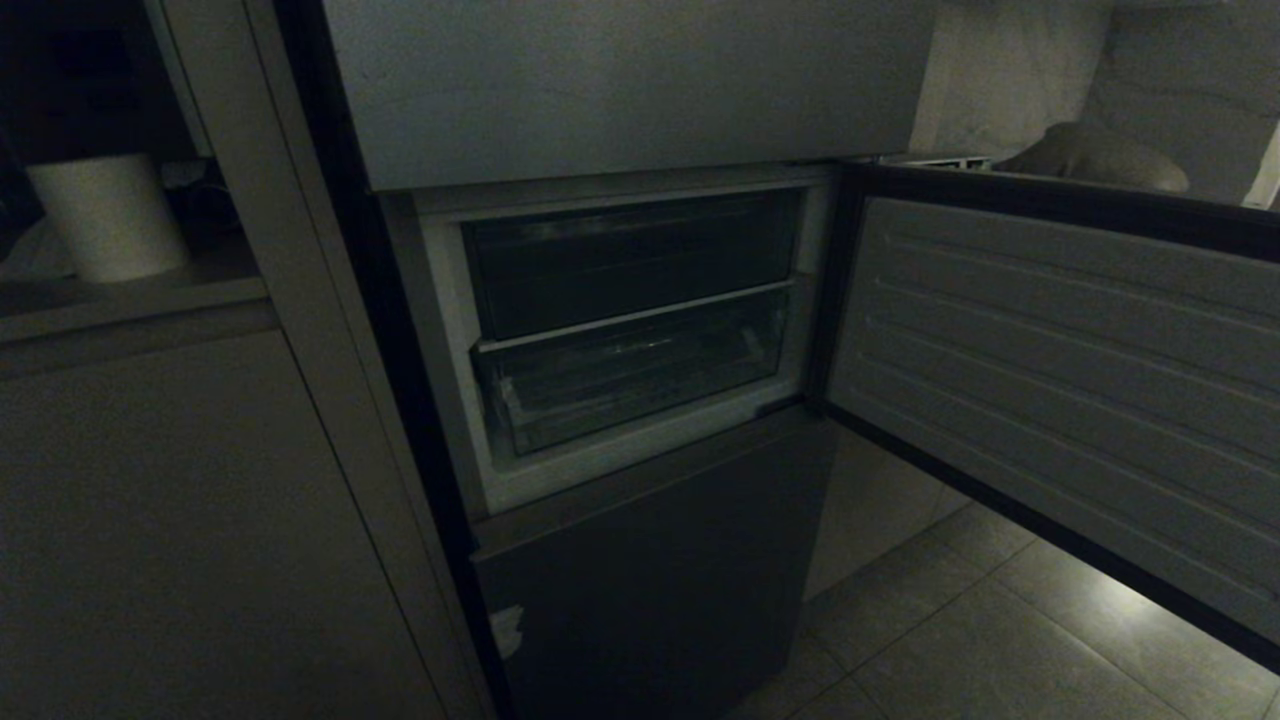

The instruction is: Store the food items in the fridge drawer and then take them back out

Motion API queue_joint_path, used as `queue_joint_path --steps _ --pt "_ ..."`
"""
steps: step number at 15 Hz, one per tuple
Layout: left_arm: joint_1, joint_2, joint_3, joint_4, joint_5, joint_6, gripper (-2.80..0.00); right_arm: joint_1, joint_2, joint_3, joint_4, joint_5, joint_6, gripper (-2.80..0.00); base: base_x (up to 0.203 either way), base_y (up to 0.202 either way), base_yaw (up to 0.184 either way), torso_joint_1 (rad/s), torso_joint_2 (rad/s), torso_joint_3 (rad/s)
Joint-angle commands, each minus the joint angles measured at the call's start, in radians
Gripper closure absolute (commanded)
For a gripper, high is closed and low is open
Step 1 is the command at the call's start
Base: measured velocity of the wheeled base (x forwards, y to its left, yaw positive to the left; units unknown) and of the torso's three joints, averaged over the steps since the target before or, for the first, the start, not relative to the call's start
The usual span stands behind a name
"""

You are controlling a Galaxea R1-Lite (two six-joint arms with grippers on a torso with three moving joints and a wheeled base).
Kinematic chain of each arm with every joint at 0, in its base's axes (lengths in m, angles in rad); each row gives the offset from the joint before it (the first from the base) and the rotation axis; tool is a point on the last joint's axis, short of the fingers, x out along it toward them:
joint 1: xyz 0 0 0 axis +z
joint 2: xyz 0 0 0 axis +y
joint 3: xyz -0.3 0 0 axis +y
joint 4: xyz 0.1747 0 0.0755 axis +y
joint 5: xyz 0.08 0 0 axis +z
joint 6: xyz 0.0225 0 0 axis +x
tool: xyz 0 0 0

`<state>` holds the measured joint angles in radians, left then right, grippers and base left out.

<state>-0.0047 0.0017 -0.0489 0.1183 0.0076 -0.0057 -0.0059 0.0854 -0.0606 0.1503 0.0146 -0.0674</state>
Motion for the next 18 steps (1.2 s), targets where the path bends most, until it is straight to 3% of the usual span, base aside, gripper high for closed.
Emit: queue_joint_path --steps 1,3,11,18 --pt "0.000 0.001 0.000 0.000 0.000 0.000 0.00 0.008 -0.086 0.034 -0.091 0.006 -0.011 0.00 0.000 0.000 0.000 0.000 0.00 0.000" --pt "0.000 0.000 0.000 0.001 0.000 0.000 0.00 0.009 -0.085 0.059 -0.149 0.008 -0.012 0.00 0.000 0.000 0.000 0.000 0.00 0.000" --pt "0.000 0.001 0.000 0.000 0.002 -0.004 0.00 0.009 -0.085 0.059 -0.151 -0.009 0.042 0.00 0.000 0.000 0.000 0.000 0.00 0.000" --pt "0.000 0.001 0.000 0.000 0.002 -0.004 0.00 0.009 -0.085 0.059 -0.153 -0.011 0.063 0.00 -0.178 0.000 0.002 0.002 0.00 0.004"
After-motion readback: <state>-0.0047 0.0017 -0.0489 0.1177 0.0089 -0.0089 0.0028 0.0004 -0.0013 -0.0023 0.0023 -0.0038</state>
